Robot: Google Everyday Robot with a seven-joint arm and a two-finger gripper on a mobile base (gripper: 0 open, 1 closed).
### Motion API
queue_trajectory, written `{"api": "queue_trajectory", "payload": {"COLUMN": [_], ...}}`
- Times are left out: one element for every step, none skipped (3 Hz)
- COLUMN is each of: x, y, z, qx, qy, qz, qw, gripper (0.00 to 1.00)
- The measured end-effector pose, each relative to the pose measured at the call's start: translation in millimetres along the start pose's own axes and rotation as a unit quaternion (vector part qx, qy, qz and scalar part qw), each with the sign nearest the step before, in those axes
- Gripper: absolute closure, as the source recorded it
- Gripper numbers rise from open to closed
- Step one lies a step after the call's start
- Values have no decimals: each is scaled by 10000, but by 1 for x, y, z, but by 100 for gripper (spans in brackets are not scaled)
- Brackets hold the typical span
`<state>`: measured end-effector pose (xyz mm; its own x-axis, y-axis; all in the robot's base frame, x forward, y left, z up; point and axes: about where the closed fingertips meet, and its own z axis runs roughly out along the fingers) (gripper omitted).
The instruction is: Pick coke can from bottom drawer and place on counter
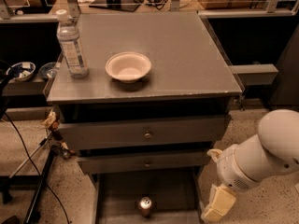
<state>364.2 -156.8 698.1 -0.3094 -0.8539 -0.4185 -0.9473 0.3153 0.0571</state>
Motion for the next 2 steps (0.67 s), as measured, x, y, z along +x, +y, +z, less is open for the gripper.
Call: {"api": "queue_trajectory", "payload": {"x": [17, 23], "y": [-20, -31], "z": [39, 63], "qx": [102, 144], "qy": [-214, -307], "qz": [155, 199], "qw": [9996, 9992], "gripper": [0, 0]}}
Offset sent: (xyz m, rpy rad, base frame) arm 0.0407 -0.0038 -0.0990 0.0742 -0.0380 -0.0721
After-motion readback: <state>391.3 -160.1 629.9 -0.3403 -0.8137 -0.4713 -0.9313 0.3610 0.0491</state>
